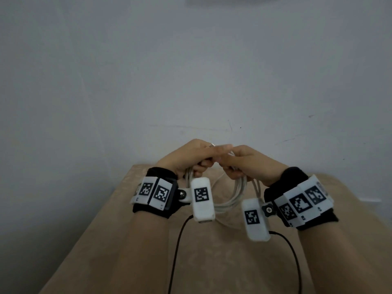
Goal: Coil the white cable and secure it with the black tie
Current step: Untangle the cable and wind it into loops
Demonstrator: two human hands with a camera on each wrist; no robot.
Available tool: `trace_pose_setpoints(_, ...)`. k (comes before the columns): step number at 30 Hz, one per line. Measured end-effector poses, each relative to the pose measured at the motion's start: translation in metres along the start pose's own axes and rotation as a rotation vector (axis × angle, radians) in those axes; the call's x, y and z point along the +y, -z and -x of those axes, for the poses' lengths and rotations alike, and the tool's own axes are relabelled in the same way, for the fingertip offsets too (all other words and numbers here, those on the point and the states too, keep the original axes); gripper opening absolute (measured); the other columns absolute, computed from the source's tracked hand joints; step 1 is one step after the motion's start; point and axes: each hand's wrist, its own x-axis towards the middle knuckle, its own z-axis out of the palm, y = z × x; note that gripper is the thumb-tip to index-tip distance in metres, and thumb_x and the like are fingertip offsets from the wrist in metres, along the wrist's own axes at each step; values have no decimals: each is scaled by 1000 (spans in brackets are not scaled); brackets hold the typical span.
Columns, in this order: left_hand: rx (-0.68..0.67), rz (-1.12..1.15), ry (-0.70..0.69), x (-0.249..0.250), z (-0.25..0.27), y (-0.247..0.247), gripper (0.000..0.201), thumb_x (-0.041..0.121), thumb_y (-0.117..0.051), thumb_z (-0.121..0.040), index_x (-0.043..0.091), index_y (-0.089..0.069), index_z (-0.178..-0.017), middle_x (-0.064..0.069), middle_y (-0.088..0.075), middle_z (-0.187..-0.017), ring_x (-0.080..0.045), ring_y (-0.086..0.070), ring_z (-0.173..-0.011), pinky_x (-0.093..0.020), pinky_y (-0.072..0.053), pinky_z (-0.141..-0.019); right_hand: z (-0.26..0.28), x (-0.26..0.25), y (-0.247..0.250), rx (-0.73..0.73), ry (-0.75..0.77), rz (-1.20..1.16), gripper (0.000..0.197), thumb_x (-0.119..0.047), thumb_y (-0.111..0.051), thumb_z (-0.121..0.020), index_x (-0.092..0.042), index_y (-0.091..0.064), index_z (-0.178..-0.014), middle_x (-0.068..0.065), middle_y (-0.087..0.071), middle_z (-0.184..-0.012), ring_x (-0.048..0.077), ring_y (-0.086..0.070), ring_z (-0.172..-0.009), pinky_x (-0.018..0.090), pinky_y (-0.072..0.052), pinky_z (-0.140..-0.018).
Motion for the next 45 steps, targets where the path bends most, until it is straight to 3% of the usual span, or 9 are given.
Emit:
trace_pose_setpoints(4, 33, -94, -22, 1, -2, -6, 35, 54, -64, -75, 22, -76, -74, 8, -26, -45, -6, -18, -39, -19, -14, -38, -1, -1, -1, -10, -21, 17, 41, -27, -51, -96, -19, -39, -57, -9, -31, -45, 8, -22, -43, 26, -16, -47)
trace_pose_setpoints(8, 131, -114, -82, 0, -7, -7, 50, 45, -59, -88, -4, -68, -83, 5, -27, -47, -7, -18, -38, -18, -14, -37, 0, -2, 1, 66, 35, 61, 31, -27, -56, -93, -18, -54, -64, -6, -45, -50, 4, -32, -40, 18, -25, -42)
trace_pose_setpoints(12, 333, 51, -140, -1, -7, 0, 45, 42, -58, -91, 20, -41, -56, 10, -25, -45, -6, -17, -37, -18, -12, -37, 2, 0, 8, 201, 83, 13, 21, -31, -64, -87, -13, -64, -75, -3, -63, -63, 5, -42, -46, 16, -35, -46)
trace_pose_setpoints(20, 714, 587, -213, -2, 3, 34, 45, 42, -57, -92, 22, -33, -60, 11, -24, -43, -4, -15, -34, -20, -9, -38, 4, 22, 22, 209, -85, 154, 10, -23, -67, -87, -13, -70, -86, -1, -74, -72, 10, -61, -62, 24, -51, -66)
trace_pose_setpoints(27, 706, 516, -168, -4, -3, 25, 46, 42, -57, -92, 22, -33, -59, 11, -23, -44, -5, -15, -36, -20, -10, -37, -4, 17, 16, 397, 13, -164, 21, -8, -62, -89, -9, -60, -109, 10, -72, -84, 19, -68, -71, 34, -57, -76)
trace_pose_setpoints(30, 664, 443, -163, -3, -6, 17, 46, 42, -57, -92, 22, -33, -59, 11, -23, -45, -6, -15, -37, -19, -12, -36, -3, 7, 8, 372, 40, -357, 33, -13, -63, -89, -9, -56, -121, 7, -63, -89, 16, -61, -56, 29, -54, -52)
trace_pose_setpoints(34, 607, 368, -155, -1, -5, 14, 46, 41, -57, -93, 22, -32, -59, 12, -23, -44, -5, -16, -37, -19, -13, -36, -7, 5, 9, 546, 83, -280, 19, -27, -62, -90, -12, -68, -101, -6, -60, -72, 5, -37, -41, 18, -28, -37)
trace_pose_setpoints(39, 556, 258, -136, -1, -4, 15, 48, 44, -58, -91, 24, -29, -59, 11, -23, -46, -6, -14, -39, -18, -12, -37, -4, 5, 14, 686, 122, -314, 13, -16, -61, -91, -8, -67, -82, -4, -47, -59, 3, -30, -38, 17, -25, -37)
trace_pose_setpoints(45, 627, 449, -148, 2, -7, 13, 47, 44, -55, -93, 22, -32, -59, 11, -23, -45, -5, -15, -37, -19, -13, -36, -5, 3, 7, 564, 140, -304, 17, -11, -58, -92, -10, -61, -76, -11, -53, -56, 8, -36, -44, 16, -24, -38)
